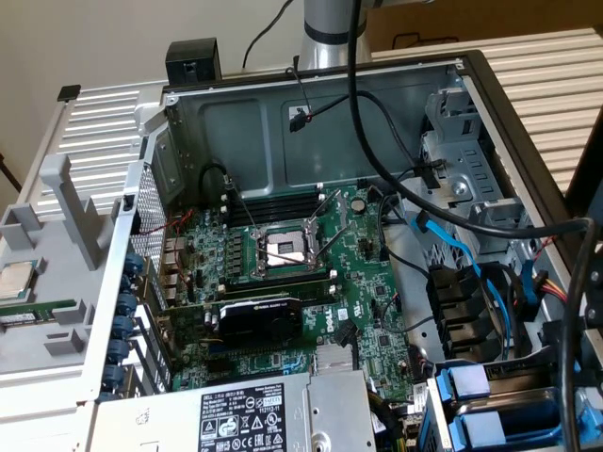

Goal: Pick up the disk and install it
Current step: 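Insert the first disk wire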

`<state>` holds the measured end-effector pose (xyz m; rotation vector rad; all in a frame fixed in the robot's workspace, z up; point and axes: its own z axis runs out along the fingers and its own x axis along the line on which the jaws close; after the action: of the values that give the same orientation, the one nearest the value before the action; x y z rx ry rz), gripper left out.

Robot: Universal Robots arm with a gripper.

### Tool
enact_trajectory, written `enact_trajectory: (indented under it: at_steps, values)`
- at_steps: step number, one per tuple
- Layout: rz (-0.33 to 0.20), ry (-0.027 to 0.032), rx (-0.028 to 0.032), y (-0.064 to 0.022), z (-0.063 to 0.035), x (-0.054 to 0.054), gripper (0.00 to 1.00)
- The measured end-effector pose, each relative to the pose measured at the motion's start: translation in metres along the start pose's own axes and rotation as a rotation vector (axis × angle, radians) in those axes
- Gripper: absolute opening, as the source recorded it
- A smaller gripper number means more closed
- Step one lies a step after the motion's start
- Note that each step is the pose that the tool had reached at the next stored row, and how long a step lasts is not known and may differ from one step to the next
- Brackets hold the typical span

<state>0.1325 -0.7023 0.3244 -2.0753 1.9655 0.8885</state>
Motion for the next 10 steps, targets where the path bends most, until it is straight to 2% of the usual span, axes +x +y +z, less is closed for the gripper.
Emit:
enact_trajectory:
  at_steps: [10]
  values:
    - [0.000,-0.0007,0.0000,-0.0012,-0.0008,0.0014,0.34]
